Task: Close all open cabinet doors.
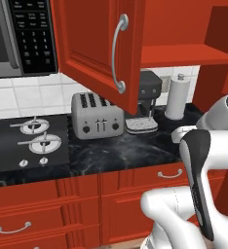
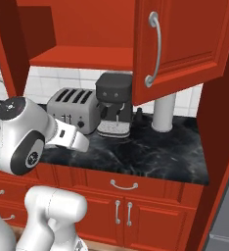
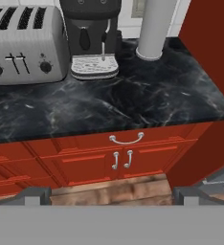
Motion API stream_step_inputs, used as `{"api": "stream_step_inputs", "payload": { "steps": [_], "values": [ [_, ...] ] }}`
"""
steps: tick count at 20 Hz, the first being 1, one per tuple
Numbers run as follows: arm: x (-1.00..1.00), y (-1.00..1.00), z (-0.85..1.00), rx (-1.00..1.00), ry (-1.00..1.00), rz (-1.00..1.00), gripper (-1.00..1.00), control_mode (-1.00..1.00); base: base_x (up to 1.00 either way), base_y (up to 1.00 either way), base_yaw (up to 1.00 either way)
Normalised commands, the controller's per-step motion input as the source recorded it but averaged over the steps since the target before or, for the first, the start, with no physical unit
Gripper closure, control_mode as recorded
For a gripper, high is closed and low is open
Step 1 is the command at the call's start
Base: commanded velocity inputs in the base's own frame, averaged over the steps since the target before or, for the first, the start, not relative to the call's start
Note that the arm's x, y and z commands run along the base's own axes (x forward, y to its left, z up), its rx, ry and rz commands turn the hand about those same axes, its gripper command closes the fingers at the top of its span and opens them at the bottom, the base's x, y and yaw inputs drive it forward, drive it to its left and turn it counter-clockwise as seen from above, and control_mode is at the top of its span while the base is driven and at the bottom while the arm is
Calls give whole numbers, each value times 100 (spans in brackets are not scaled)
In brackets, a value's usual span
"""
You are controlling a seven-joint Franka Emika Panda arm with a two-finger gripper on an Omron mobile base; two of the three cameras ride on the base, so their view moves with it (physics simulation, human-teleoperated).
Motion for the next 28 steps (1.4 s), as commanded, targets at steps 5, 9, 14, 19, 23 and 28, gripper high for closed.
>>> {"api": "stream_step_inputs", "payload": {
  "steps": [5, 9, 14, 19, 23, 28],
  "values": [
    [0, 0, 0, 0, 0, 0, -100, 100, 33, -1, 0],
    [0, 0, 0, 0, 0, 0, -100, 100, 27, 0, 0],
    [0, 0, 0, 0, 0, 0, -100, 100, 2, 0, 0],
    [0, 0, 0, 0, 0, 0, -100, 100, 0, 0, 0],
    [0, 0, 0, 0, 0, 0, -100, 100, 0, 0, 0],
    [-2, 0, 0, 0, -4, 0, -100, -100, 0, 0, 0]
  ]
}}
